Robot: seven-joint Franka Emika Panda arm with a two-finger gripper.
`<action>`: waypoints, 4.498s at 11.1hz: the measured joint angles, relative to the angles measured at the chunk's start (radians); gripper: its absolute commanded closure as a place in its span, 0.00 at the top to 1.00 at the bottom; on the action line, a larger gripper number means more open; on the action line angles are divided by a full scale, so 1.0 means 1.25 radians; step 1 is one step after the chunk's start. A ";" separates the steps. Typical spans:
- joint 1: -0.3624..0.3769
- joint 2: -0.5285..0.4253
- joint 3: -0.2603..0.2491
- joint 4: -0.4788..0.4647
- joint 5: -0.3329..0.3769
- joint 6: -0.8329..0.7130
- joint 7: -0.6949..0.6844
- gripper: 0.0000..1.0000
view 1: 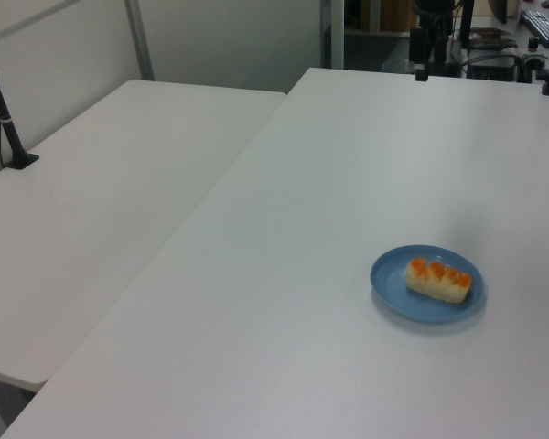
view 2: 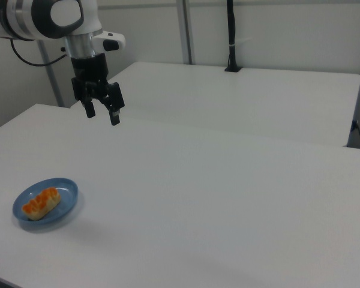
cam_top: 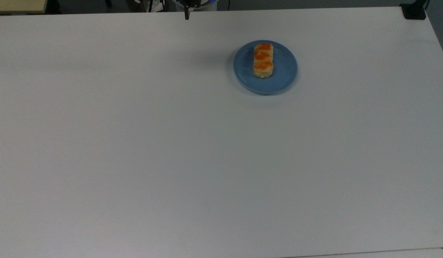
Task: Put the bread on the table
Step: 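Move the open gripper down toward the bread roll on the blue plate, then close the gripper on the bread roll, then lift the bread roll off the plate and carry it beside the plate, then lower the bread roll onto the table and open the gripper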
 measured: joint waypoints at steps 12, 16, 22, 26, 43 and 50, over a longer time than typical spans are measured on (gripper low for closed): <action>0.031 0.018 0.002 0.000 0.056 0.017 -0.002 1.00; 0.195 0.059 0.003 -0.067 0.066 0.085 0.105 1.00; 0.355 0.085 0.039 -0.321 0.046 0.315 0.257 1.00; 0.357 0.122 0.064 -0.393 -0.011 0.385 0.331 0.84; 0.302 0.433 0.057 0.096 -0.077 0.489 0.361 0.66; 0.299 0.478 0.050 0.140 -0.114 0.517 0.361 1.00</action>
